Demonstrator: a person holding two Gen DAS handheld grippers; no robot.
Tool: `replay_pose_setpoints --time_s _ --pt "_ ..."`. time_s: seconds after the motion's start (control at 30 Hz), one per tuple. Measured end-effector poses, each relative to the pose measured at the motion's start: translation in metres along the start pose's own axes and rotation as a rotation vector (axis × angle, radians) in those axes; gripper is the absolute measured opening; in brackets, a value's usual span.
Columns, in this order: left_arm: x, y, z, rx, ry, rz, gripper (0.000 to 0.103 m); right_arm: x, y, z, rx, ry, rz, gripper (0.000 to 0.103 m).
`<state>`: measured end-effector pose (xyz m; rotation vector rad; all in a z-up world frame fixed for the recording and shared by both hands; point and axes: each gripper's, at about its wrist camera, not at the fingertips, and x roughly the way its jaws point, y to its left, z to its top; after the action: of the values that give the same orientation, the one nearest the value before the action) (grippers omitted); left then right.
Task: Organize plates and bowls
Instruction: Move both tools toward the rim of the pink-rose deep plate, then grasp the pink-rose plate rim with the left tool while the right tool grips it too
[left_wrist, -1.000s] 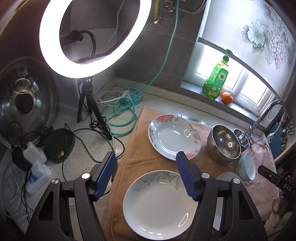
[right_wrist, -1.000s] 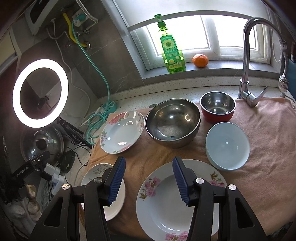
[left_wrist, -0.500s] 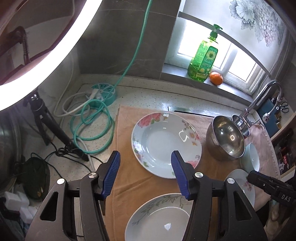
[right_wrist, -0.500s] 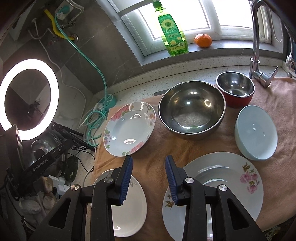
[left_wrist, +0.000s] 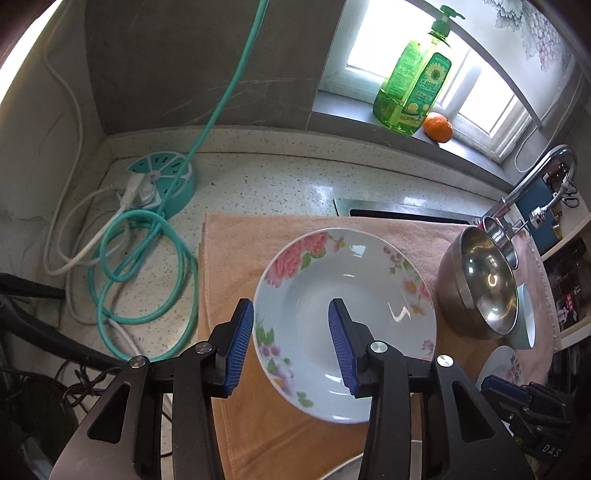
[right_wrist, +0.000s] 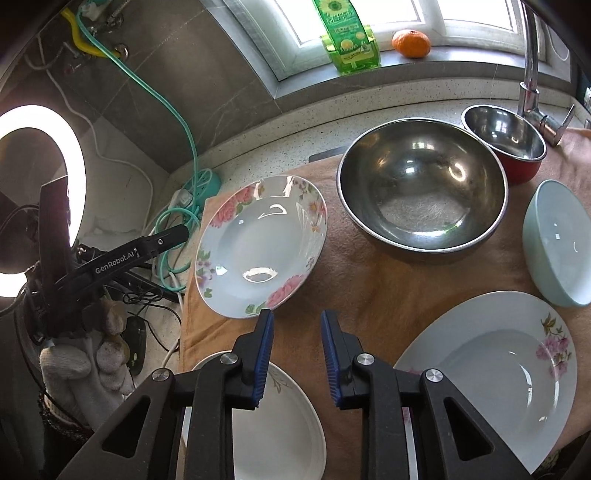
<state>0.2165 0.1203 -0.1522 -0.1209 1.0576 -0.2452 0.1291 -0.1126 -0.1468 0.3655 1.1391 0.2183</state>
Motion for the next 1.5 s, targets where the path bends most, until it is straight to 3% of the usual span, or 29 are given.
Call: replay_pose_setpoints --time_s 0.5,0.87,1.03,1.5 --pt "0.043 0.016 0.026 0.007 0.066 -0.067 0.032 0.042 -0.007 0.010 0.122 0.035 -0.009 0.023" --pt "0.058 0.024 0.035 0.007 0.097 -0.095 0.032 0.054 -0.005 0.023 0.148 0.028 -0.033 0.023" --pt "0.064 0.025 0.034 -0.007 0.114 -0.107 0.027 0.058 -0.002 0.029 0.147 0.030 -0.035 0.023" --pt "0.067 0.029 0.032 -0.017 0.126 -0.103 0.014 0.071 -0.004 0.030 0.169 0.053 -0.028 0.010"
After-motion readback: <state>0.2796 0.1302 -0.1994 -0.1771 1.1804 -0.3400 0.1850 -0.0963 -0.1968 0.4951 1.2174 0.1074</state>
